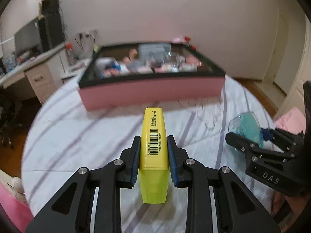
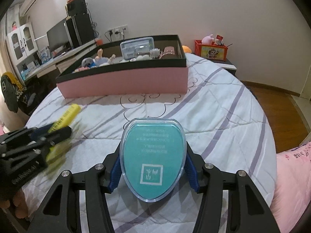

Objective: Organize rigid objects
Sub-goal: 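Carry the yellow highlighter and teal container into the pink box and open both tools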

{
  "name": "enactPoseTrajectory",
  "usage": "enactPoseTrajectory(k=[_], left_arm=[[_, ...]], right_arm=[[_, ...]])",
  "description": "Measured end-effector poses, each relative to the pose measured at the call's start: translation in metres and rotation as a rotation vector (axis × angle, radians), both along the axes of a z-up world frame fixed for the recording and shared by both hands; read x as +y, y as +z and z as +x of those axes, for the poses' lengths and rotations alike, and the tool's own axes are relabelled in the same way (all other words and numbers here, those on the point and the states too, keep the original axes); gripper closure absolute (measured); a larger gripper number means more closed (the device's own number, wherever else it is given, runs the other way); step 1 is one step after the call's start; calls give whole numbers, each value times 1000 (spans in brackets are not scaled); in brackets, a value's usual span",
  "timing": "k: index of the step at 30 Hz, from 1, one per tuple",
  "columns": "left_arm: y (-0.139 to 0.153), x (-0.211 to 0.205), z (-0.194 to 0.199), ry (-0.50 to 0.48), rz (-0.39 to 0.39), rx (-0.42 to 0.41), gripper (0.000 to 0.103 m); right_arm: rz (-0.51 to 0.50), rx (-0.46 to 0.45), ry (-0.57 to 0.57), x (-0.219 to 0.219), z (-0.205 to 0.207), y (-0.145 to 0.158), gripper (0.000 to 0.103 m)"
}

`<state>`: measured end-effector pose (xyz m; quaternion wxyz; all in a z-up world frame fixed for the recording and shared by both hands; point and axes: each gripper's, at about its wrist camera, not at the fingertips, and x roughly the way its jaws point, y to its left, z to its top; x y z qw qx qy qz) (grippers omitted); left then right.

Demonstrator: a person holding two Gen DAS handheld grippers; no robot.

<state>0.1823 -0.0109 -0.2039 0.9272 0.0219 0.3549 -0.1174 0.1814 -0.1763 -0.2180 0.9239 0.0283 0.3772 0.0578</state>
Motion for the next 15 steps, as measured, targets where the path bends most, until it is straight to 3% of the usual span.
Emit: enactPoseTrajectory(k=[15], left_arm=[[81, 26, -49, 94, -5, -279, 77]], right_arm=[[-16, -263, 48, 33, -49, 92, 47]])
